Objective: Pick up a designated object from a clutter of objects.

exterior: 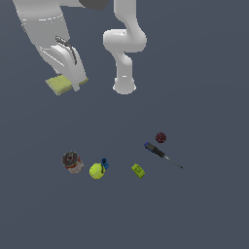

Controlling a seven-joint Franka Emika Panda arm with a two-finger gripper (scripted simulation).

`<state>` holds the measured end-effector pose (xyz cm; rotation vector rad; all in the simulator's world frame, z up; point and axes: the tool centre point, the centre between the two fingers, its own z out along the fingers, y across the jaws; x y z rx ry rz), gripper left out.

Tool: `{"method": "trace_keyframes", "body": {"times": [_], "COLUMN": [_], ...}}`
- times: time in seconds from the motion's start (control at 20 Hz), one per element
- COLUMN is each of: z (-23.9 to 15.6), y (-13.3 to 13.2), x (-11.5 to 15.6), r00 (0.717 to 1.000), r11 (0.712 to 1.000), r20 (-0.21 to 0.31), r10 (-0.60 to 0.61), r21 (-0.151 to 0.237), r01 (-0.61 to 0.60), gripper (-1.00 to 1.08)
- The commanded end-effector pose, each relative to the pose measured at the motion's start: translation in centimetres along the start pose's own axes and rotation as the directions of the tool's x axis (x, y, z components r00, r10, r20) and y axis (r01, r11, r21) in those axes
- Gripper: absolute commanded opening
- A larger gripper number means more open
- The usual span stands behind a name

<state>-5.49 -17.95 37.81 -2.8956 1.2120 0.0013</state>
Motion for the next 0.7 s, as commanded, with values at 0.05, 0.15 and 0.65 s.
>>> {"method": "trace_keyframes", "body": {"times": [0.05,0.15,0.65], "z": [-2.0,-2.8,-3.7], "y": [1.7,2.4,3.1], "x": [0.8,1.2,1.7], "r00": [1.000,1.000,1.000], "r11": [1.000,1.000,1.000], "r20": [-0.001,-0.001,-0.002], "r10": [-0.001,-0.002,-0.002], "r21": [-0.001,-0.001,-0.002], "r01": [0.001,0.002,0.002], "gripper": [-1.00,-1.00,-1.00]}}
